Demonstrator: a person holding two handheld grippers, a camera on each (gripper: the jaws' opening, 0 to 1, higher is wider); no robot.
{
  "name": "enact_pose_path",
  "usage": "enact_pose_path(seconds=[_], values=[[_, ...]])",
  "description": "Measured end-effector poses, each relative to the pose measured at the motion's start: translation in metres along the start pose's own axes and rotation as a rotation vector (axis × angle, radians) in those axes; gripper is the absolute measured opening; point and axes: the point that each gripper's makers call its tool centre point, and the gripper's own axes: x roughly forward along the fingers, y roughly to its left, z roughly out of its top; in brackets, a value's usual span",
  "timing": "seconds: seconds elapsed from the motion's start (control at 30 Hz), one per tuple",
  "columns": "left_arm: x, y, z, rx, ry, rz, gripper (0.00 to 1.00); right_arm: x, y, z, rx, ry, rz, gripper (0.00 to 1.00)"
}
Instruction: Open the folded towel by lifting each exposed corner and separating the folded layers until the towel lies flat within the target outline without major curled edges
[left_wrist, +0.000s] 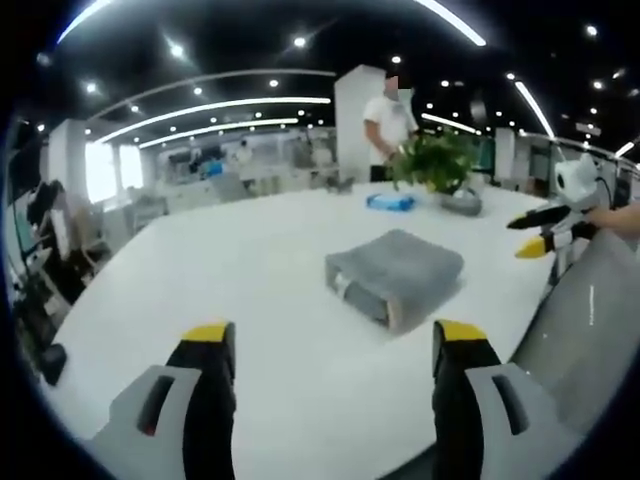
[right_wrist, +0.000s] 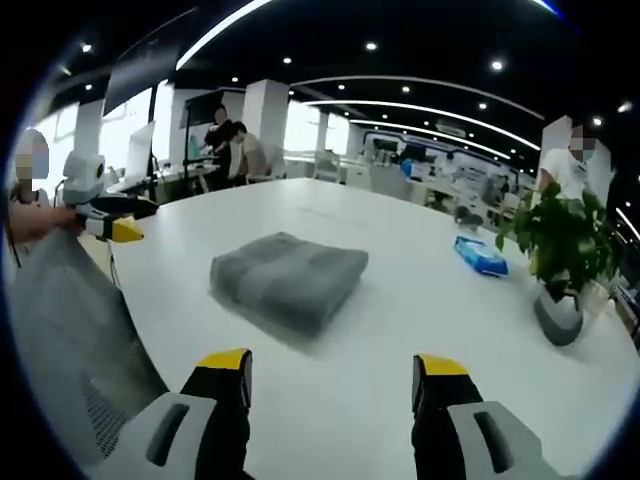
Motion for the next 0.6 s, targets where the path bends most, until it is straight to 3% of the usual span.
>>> enact_pose_path(seconds=[0.6], values=[[0.0011, 0.0022, -0.0036, 0.001, 0.011, -0.002, 0.80, 0.0007, 0.0012, 0.0003, 0.003, -0.002, 0.005, 0.63]])
